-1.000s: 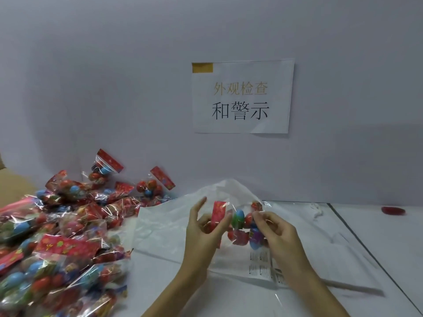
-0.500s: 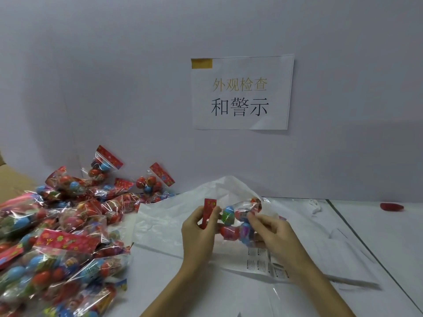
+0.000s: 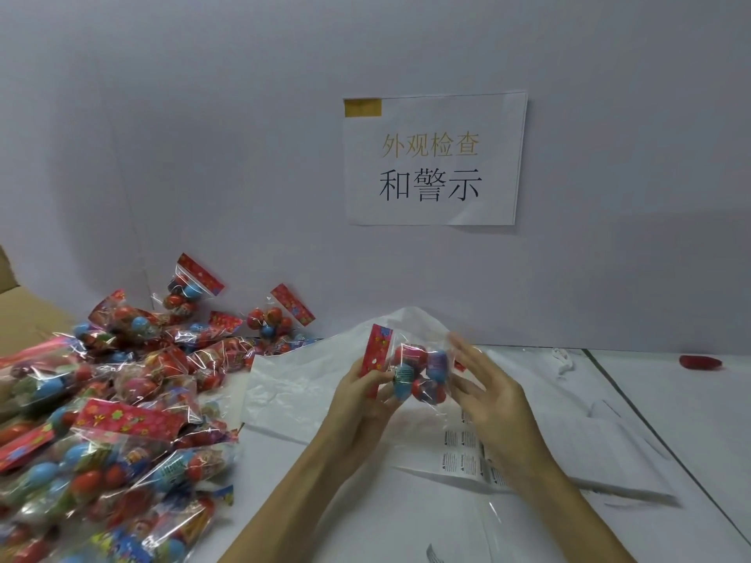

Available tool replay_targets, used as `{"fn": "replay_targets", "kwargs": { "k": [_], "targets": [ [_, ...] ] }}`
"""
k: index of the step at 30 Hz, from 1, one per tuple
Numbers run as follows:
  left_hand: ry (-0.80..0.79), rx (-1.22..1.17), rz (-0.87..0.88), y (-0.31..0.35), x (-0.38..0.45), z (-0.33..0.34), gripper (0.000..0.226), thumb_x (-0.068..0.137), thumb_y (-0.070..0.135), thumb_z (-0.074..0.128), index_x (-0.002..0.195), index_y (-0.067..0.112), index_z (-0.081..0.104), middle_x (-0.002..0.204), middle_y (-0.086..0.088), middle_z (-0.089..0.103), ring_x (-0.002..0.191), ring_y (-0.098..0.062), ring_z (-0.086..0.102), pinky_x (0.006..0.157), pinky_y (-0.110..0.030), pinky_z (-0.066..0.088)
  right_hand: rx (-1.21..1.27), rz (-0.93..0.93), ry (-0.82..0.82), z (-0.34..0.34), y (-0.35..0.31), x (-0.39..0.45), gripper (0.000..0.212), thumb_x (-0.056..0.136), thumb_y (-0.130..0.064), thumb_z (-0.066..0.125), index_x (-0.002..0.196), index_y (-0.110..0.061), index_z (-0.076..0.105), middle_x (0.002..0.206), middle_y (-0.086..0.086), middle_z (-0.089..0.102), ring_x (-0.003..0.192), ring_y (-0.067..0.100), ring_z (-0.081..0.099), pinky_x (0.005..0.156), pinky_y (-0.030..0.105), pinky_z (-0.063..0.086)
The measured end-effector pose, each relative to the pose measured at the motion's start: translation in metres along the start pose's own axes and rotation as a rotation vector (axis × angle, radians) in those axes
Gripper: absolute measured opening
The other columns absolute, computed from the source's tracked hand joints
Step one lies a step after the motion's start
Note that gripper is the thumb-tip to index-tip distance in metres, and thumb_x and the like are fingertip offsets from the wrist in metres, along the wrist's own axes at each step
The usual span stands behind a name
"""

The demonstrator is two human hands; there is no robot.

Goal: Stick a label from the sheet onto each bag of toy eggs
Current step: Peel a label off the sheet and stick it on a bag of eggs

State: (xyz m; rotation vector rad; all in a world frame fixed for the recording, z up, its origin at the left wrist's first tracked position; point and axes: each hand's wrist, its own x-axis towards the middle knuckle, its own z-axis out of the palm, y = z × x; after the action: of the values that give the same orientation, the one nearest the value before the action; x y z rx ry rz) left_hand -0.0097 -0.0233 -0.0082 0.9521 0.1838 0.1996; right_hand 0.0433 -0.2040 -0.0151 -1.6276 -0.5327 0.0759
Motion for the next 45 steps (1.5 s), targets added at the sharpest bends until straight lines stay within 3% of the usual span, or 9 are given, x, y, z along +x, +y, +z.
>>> {"fn": "replay_targets", "kwargs": {
  "k": [4,8,12,17,20,27,34,40,45],
  "targets": [
    [-0.052,0.122,0.034,-0.001,0.001,0.000,0.036,0.099,-0.006,0.057,0.128,0.015,0.066,0.116,-0.003,0.078,0.111,-0.024,0.074,0.081,-0.029,0.062,0.562,0.137,0.041,-0.004,0.007,0.004,0.046,0.095,-0.021,0.059,0.141,-0.017,0.055,0.124,0.004,0.076,0.111,0.023,0.075,0.081,0.026,0.062],
    [-0.075,0.213,0.090,-0.004,-0.001,0.003,0.034,0.096,0.004,0.068,0.125,0.022,0.070,0.119,-0.004,0.077,0.112,-0.021,0.073,0.082,-0.025,0.060,0.456,0.186,0.103,0.001,0.010,0.008,0.046,0.084,-0.030,0.074,0.122,-0.004,0.074,0.119,0.015,0.076,0.110,0.030,0.074,0.101,0.043,0.056],
    [0.084,0.340,0.180,-0.006,0.000,0.001,0.031,0.083,0.046,0.074,0.109,0.029,0.076,0.106,0.003,0.080,0.099,-0.016,0.077,0.073,-0.022,0.060,0.474,0.205,0.096,0.000,0.012,0.009,0.038,0.080,-0.028,0.079,0.113,-0.008,0.080,0.118,0.016,0.076,0.105,0.029,0.076,0.086,0.035,0.062],
    [0.194,0.333,0.165,-0.013,0.003,-0.001,0.022,0.088,0.038,0.072,0.101,0.021,0.077,0.093,0.000,0.081,0.084,-0.016,0.078,0.065,-0.022,0.059,0.613,0.264,0.050,0.001,0.013,0.009,0.027,0.089,-0.026,0.072,0.111,-0.014,0.082,0.116,0.014,0.077,0.105,0.029,0.075,0.086,0.045,0.063],
    [0.267,0.349,0.163,-0.020,0.004,-0.001,0.016,0.099,0.030,0.067,0.103,0.016,0.075,0.087,0.003,0.080,0.081,-0.013,0.078,0.063,-0.022,0.060,0.454,0.212,0.037,0.003,0.010,0.007,0.049,0.082,-0.044,0.079,0.126,-0.023,0.074,0.118,0.009,0.077,0.110,0.030,0.075,0.093,0.051,0.061],
    [0.184,0.345,0.112,-0.010,0.004,-0.006,0.029,0.098,0.033,0.068,0.119,0.014,0.070,0.111,-0.003,0.076,0.085,-0.015,0.077,0.067,-0.026,0.060,0.314,0.201,0.027,0.008,0.008,0.003,0.049,0.075,-0.054,0.078,0.114,-0.026,0.076,0.107,0.004,0.080,0.099,0.023,0.078,0.081,0.035,0.063],
    [0.104,0.450,0.181,-0.009,0.000,-0.006,0.036,0.086,0.050,0.072,0.093,0.016,0.082,0.095,-0.007,0.079,0.078,-0.019,0.075,0.066,-0.026,0.060,0.117,0.197,-0.019,0.012,0.002,-0.001,0.046,0.098,-0.054,0.048,0.116,-0.021,0.075,0.100,0.004,0.080,0.090,0.019,0.079,0.075,0.033,0.065],
    [0.189,0.625,0.474,-0.011,0.001,-0.006,0.024,0.084,0.055,0.069,0.088,0.035,0.082,0.099,0.013,0.076,0.093,-0.004,0.070,0.076,-0.013,0.053,-0.279,-0.061,0.092,0.003,0.003,-0.004,0.042,0.099,-0.052,0.045,0.095,-0.022,0.075,0.053,-0.016,0.063,0.050,0.004,0.060,0.051,0.015,0.045],
    [0.350,0.631,0.495,-0.009,0.000,0.001,0.056,0.089,0.064,0.044,0.128,0.029,0.063,0.125,0.003,0.061,0.099,-0.016,0.065,0.077,-0.019,0.057,-0.041,-0.097,-0.100,0.001,-0.001,-0.002,0.037,0.104,-0.031,0.054,0.140,-0.031,0.065,0.121,-0.007,0.075,0.105,0.013,0.075,0.086,0.031,0.062]
  ]
}}
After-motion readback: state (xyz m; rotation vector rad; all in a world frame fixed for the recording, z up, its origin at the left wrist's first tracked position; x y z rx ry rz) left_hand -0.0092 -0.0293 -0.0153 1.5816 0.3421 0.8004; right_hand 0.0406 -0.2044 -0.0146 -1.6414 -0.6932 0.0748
